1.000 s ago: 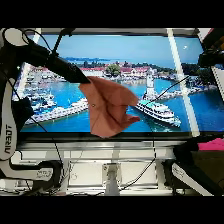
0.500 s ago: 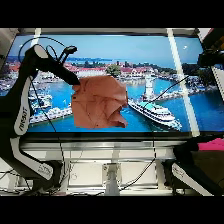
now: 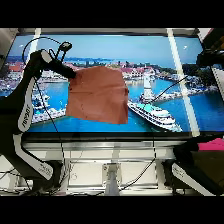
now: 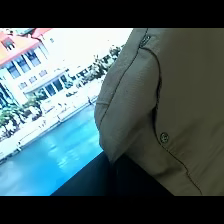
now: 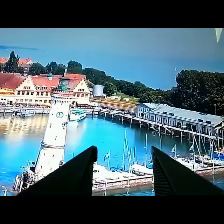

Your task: Fold the clothes and pants, and hang the long-sleeved shirts on hangers.

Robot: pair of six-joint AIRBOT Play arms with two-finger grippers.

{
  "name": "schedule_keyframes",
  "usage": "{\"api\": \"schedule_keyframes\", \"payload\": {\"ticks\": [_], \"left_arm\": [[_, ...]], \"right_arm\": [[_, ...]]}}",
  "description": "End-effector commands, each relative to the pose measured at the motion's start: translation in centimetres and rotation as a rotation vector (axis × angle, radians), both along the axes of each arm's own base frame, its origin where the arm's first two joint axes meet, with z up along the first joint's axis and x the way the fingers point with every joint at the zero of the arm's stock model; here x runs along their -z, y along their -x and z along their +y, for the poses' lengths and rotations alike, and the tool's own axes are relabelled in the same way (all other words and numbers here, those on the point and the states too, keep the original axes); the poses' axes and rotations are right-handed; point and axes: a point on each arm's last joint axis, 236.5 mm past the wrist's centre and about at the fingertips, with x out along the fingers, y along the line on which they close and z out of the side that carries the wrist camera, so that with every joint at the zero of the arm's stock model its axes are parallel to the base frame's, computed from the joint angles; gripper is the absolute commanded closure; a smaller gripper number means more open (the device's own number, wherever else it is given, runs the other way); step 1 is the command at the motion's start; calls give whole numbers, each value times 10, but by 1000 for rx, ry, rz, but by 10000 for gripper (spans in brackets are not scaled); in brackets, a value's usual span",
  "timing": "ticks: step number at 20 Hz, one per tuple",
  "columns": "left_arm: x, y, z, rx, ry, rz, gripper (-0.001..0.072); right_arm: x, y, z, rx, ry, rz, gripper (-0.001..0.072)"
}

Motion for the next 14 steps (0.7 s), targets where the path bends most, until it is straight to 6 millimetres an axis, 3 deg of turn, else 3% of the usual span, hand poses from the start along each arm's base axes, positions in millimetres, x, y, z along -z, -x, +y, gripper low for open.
{"api": "schedule_keyframes", "payload": {"ticks": [1, 3, 6, 9, 14], "left_arm": [[-6, -15, 4, -22, -7, -64, 689], [-3, -14, 4, -23, -7, -58, 690], [1, -14, 4, -23, -7, -51, 689], [1, -16, 4, -24, -8, -58, 689], [0, -17, 4, -16, -13, -64, 682]], "right_arm": [[22, -6, 5, -72, 44, 57, 446], [39, -8, 13, -126, 46, 91, 468], [57, -2, 41, -251, -2, 142, 469], [79, 14, 66, -388, -28, 220, 539], [124, 46, 88, -474, -112, 369, 510]]}}
